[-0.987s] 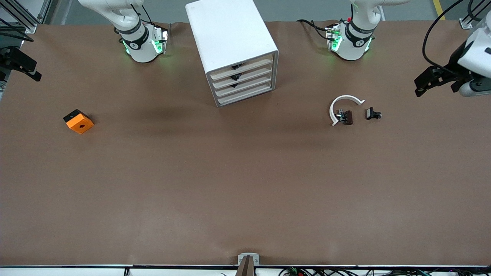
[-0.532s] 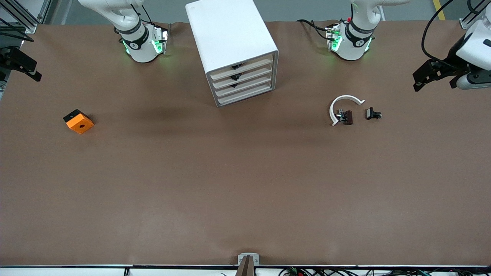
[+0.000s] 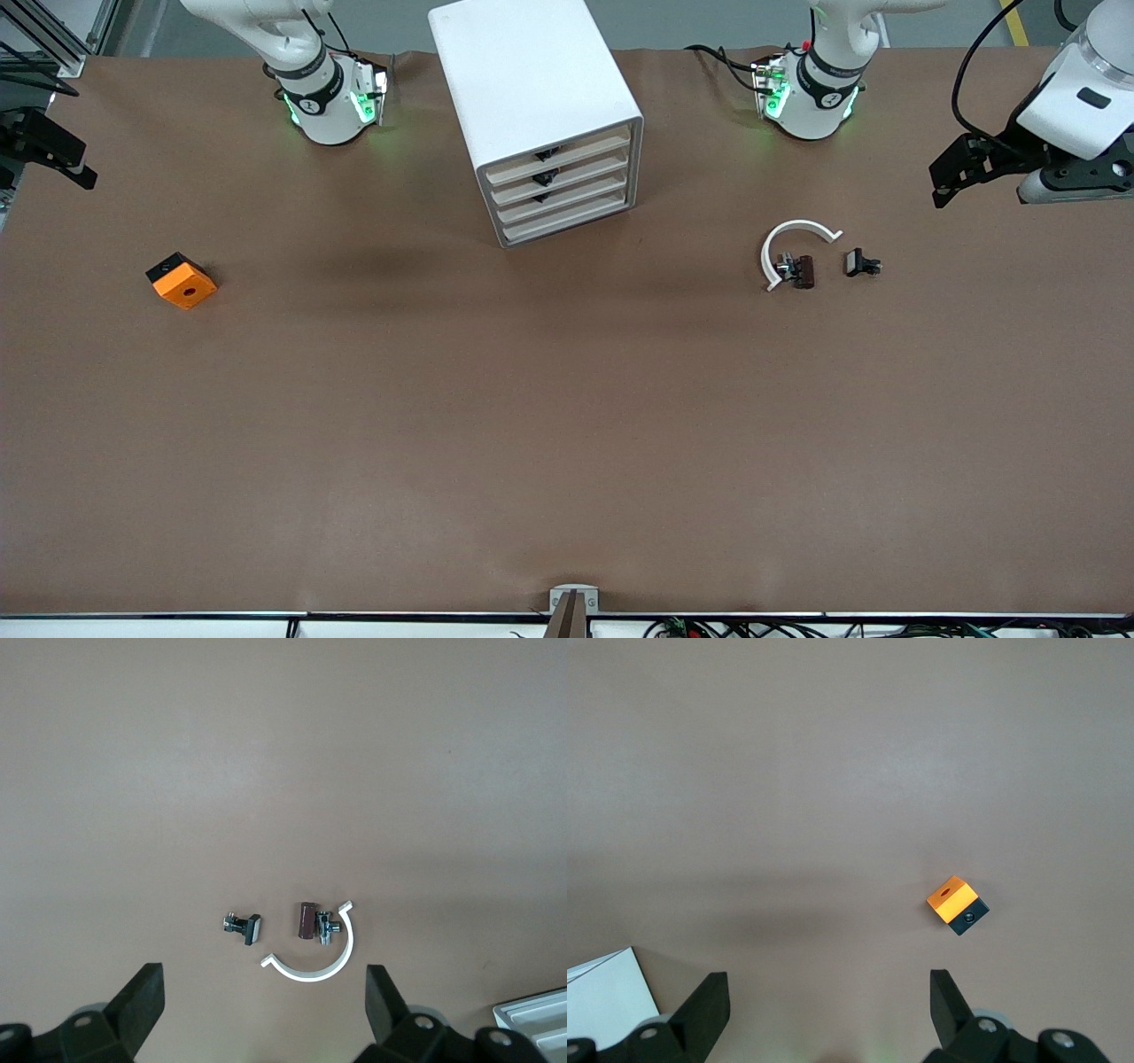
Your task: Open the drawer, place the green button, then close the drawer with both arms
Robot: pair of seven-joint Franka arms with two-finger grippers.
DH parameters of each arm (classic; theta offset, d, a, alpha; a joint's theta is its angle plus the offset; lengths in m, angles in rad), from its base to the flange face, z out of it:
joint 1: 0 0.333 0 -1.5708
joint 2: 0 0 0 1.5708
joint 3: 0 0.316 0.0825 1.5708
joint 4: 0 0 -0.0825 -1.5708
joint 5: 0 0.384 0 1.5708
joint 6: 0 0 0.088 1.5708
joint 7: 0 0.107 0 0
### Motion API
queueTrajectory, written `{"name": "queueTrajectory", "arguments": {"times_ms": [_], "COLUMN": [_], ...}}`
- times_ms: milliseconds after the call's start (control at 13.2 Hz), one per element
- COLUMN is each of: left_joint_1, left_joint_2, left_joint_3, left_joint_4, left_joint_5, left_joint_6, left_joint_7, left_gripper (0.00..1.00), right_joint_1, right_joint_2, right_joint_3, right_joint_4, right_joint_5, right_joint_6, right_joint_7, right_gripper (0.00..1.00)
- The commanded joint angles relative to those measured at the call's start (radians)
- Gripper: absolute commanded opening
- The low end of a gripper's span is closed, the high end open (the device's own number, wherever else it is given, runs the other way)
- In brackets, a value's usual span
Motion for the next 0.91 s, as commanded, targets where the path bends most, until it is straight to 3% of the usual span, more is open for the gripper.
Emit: {"name": "queueTrajectory", "arguments": {"times_ms": [0,835], "left_joint_1": [0.009,0.011], "left_joint_2": [-0.015,0.016], "left_joint_3": [0.003,0.006], "left_joint_4": [0.006,0.060], "left_joint_5": [-0.034,-0.046], "left_joint_6": [-0.030,-0.065], "left_joint_7": [0.015,0.015], "left_gripper": [1.00,1.00], "right_joint_1": [-0.007,-0.005], "right_joint_2": [-0.027,-0.027], "right_joint_3": [0.007,0.007], "right_joint_4": [-0.025,-0.025], "right_joint_5": [0.011,0.030], "right_joint_6": [0.012,0.023], "right_joint_7": [-0.009,-0.009], "right_gripper": [1.00,1.00]}}
